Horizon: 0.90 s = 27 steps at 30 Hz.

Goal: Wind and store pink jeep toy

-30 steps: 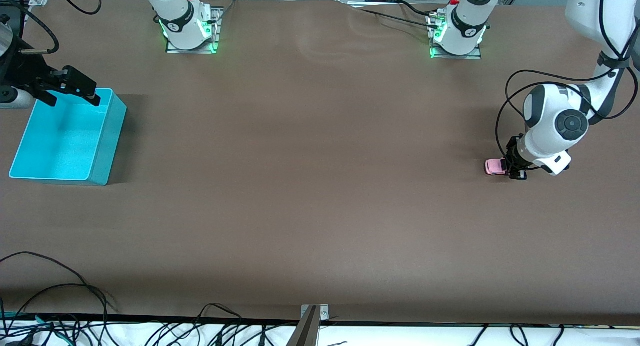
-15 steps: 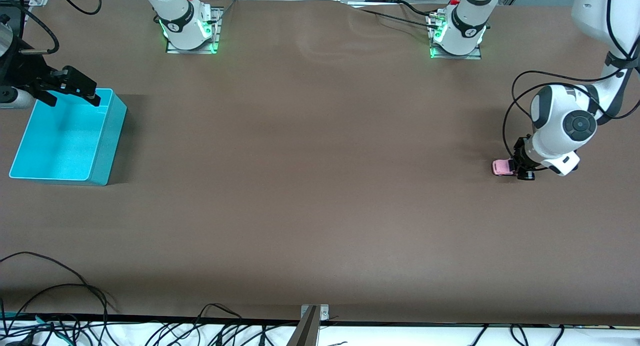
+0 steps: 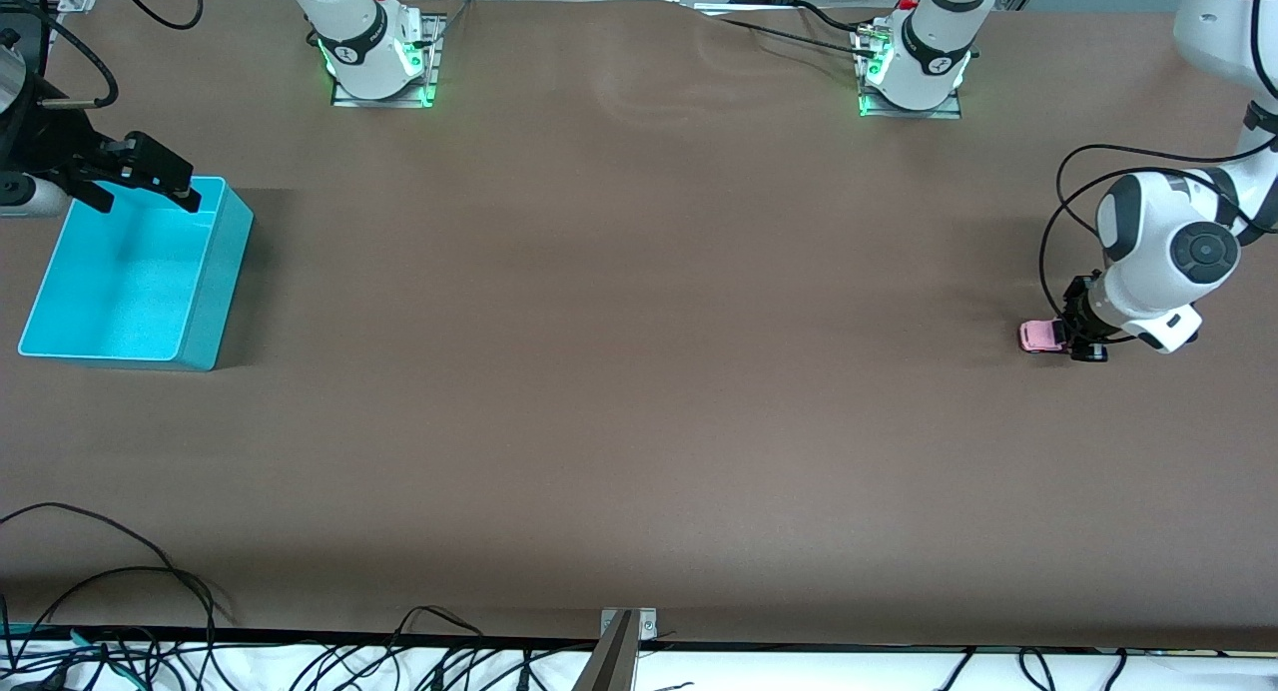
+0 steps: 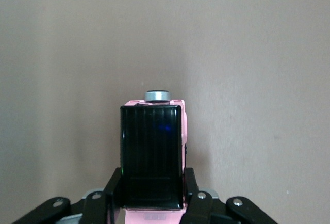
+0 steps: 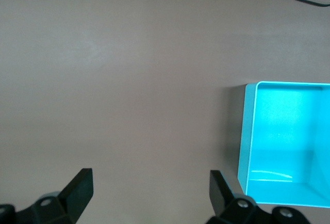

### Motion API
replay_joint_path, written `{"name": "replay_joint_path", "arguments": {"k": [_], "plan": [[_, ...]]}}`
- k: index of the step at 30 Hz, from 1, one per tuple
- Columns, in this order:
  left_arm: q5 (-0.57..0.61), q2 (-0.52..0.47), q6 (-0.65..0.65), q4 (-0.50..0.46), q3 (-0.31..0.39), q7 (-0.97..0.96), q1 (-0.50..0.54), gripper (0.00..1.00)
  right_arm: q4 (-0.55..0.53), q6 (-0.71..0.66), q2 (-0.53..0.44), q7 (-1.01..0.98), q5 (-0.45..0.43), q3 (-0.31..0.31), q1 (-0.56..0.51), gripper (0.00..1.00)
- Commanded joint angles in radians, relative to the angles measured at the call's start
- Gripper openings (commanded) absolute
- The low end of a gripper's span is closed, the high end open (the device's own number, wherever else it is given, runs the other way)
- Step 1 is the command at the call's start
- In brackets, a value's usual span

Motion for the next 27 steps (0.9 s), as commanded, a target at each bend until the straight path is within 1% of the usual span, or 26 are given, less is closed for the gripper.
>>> {"name": "replay_joint_path", "arguments": {"k": [1, 10, 20, 21, 22, 25, 27], "plan": [[0.038, 0.112, 0.051, 0.056, -0.006, 0.04, 0.044, 0.17, -0.015, -0.005, -0.016, -0.001, 0.01, -0.006, 0.002, 1.0], [0.038, 0.115, 0.051, 0.071, -0.004, 0.077, 0.072, 0.18, -0.015, -0.005, -0.016, -0.001, 0.01, -0.006, 0.002, 1.0], [0.036, 0.121, 0.051, 0.074, -0.004, 0.077, 0.075, 0.19, -0.015, -0.005, -0.016, -0.001, 0.01, -0.006, 0.002, 1.0], [0.038, 0.121, 0.051, 0.074, -0.004, 0.077, 0.075, 0.2, -0.015, -0.005, -0.016, -0.001, 0.01, -0.006, 0.002, 1.0], [0.038, 0.121, 0.051, 0.074, -0.004, 0.077, 0.075, 0.24, -0.015, -0.005, -0.014, -0.001, 0.01, -0.006, 0.002, 1.0], [0.039, 0.118, 0.051, 0.073, -0.004, 0.077, 0.075, 0.39, -0.015, -0.005, -0.016, -0.001, 0.01, -0.006, 0.002, 1.0], [0.048, 0.114, 0.051, 0.074, -0.004, 0.077, 0.075, 0.51, -0.015, -0.005, -0.016, -0.001, 0.01, -0.006, 0.002, 1.0]]}}
